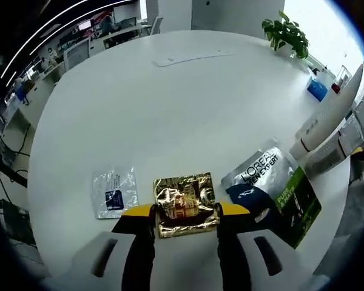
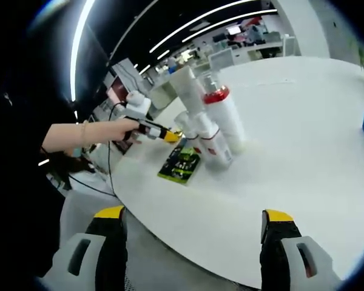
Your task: Arrange the skincare products in the storage area until every visible bottle or jar stands upright without overlapping.
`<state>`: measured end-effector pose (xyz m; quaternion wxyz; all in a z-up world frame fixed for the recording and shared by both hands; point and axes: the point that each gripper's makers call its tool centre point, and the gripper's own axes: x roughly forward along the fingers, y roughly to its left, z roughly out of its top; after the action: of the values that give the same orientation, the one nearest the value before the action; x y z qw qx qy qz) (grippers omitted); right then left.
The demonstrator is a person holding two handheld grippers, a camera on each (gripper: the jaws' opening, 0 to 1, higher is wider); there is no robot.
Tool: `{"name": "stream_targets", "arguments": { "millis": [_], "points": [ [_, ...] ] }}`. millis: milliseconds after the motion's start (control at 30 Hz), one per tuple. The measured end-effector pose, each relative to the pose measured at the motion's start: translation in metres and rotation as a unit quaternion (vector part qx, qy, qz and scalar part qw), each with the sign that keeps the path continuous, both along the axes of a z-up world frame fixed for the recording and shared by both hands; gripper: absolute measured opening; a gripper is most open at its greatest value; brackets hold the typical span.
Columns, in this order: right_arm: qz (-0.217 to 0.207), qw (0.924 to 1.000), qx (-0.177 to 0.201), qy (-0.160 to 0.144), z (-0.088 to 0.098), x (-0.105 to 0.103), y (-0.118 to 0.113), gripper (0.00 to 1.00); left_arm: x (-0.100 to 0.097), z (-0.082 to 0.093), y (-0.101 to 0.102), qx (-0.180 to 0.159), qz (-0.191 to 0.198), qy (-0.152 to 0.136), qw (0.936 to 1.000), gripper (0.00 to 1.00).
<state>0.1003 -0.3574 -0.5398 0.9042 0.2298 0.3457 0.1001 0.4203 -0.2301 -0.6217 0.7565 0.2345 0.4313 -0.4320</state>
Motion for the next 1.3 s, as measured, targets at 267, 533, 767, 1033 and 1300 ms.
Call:
{"name": "stream_targets", "arguments": {
  "millis": [267,533,767,1033,1300],
  "points": [
    [0.001,1.0,0.0,-0.001,0.0,0.0,0.0,0.96,-0.008,0.009,-0.001,0.01,-0.058,-0.007,0.9983,0.35],
    [0.005,1.0,0.0,-0.002,0.0,0.0,0.0,0.96,-0.021,0.033,0.005,0.039,-0.194,-0.036,0.9796,0.35],
    [0.007,1.0,0.002,-0.005,0.002,0.0,0.002,0.96,-0.046,0.041,0.017,0.046,-0.276,-0.027,0.9598,0.35],
    [0.014,0.9999,-0.001,-0.002,0.002,-0.001,0.005,0.96,-0.065,0.044,0.023,0.06,-0.318,-0.023,0.9457,0.35],
    [0.02,0.9998,-0.002,0.001,0.001,-0.001,0.007,0.96,-0.065,0.042,0.029,0.072,-0.36,-0.032,0.9296,0.35]
  ]
}}
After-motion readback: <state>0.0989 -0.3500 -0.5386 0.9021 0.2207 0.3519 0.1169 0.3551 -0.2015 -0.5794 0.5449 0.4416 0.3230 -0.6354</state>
